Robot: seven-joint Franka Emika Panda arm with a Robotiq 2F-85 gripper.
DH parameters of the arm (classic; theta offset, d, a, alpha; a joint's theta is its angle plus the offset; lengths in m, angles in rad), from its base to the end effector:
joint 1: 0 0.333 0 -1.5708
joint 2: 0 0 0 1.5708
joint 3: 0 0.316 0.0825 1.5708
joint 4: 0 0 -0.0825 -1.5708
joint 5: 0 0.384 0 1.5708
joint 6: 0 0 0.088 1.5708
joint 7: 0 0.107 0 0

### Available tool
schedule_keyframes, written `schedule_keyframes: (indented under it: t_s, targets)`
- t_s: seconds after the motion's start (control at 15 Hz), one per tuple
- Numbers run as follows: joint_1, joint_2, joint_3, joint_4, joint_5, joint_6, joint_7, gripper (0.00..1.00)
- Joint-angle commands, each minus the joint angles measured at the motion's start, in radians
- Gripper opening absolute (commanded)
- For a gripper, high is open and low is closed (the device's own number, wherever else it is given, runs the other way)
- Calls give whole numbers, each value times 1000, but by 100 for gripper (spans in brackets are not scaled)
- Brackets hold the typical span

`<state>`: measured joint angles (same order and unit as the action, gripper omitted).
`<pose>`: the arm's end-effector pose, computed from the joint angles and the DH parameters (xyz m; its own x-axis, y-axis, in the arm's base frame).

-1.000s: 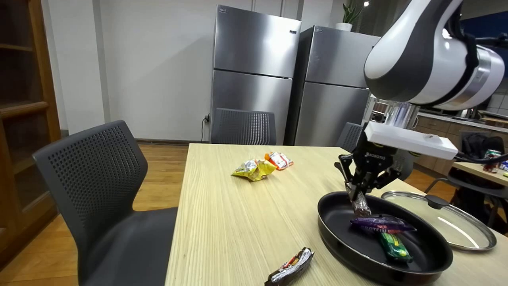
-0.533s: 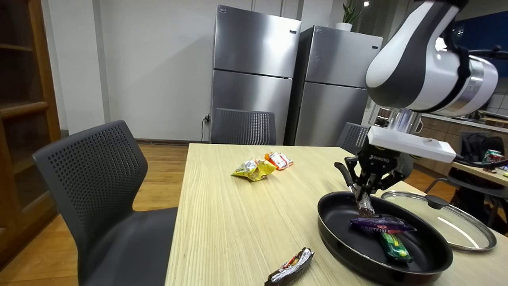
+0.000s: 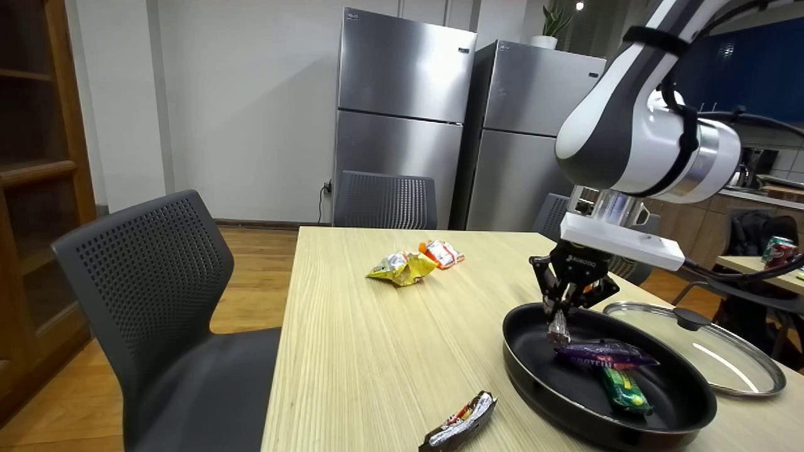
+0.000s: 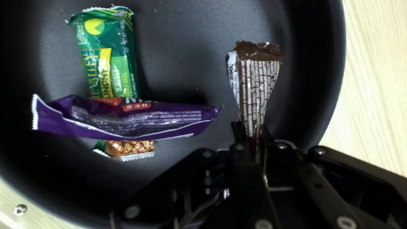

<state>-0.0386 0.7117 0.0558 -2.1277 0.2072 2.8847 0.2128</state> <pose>0.5537 -0.0004 0.0733 0.9171 -0.3985 0.0114 -0.3954 -0.9129 -0.1017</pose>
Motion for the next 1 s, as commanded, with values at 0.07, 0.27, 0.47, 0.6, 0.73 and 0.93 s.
schedule_keyframes:
  t_s: [0.07, 0.27, 0.47, 0.6, 0.73, 0.93]
  targets:
    - [-42, 59, 45, 73, 34, -48, -33, 3]
    - [-37, 59, 43, 68, 32, -44, -27, 39]
    - [-30, 30, 47, 34, 27, -28, -33, 59]
    - [-17, 8, 49, 9, 24, -14, -30, 74]
    - [-1, -14, 52, -12, 18, -8, -28, 89]
    - [33, -55, 55, -49, 8, -1, -27, 100]
